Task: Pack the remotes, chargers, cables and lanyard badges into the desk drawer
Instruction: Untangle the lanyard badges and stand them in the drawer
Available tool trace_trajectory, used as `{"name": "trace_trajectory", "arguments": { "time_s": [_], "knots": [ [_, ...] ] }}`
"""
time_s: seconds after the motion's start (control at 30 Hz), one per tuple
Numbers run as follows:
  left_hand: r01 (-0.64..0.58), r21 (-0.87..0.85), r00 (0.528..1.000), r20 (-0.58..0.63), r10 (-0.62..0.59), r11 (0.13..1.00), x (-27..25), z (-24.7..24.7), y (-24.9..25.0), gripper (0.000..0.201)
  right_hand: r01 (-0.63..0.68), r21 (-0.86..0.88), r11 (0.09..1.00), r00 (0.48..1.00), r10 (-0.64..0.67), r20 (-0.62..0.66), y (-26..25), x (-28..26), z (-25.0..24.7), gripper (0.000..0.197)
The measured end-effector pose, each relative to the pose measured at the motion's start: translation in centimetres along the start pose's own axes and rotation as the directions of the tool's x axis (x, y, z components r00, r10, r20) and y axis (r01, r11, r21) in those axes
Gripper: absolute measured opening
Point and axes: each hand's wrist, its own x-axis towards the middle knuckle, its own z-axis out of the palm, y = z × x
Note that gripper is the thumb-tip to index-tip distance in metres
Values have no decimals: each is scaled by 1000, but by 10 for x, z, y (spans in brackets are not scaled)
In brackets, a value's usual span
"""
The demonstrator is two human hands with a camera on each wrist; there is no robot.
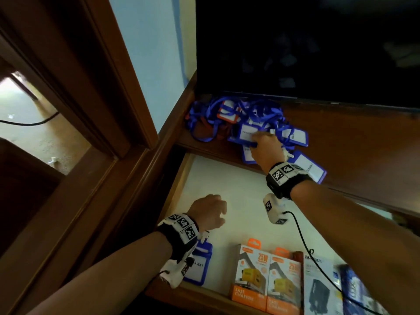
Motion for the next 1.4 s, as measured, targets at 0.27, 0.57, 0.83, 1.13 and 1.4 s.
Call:
{"name": "trace_trajectory", "arguments": {
  "time_s": [0.27, 0.57, 0.83, 1.13, 1.4],
  "knots": [
    [-14, -397, 911, -384, -152, 918, 33, -75, 12, 51, -116, 99, 988, 993, 114, 30, 4, 19, 13, 24],
    [89, -122, 967, -226, -115, 989, 84, -75, 11, 76, -161, 612, 774, 953, 283, -107, -15, 14, -19, 14],
    [67, 166, 969, -244, -25, 984, 105, -73, 8, 75, -308, -123, 943, 940, 322, 113, 8, 5, -68, 50],
    [130, 193, 971, -225, -85, 973, 115, -82, 4, 84, -190, 906, -379, 831, 429, 354, 17, -24, -137, 30],
    [193, 165, 971, -174, -164, 967, 122, -89, 17, 89, 188, 876, -444, 876, 479, 55, 35, -46, -193, 28]
  ]
}}
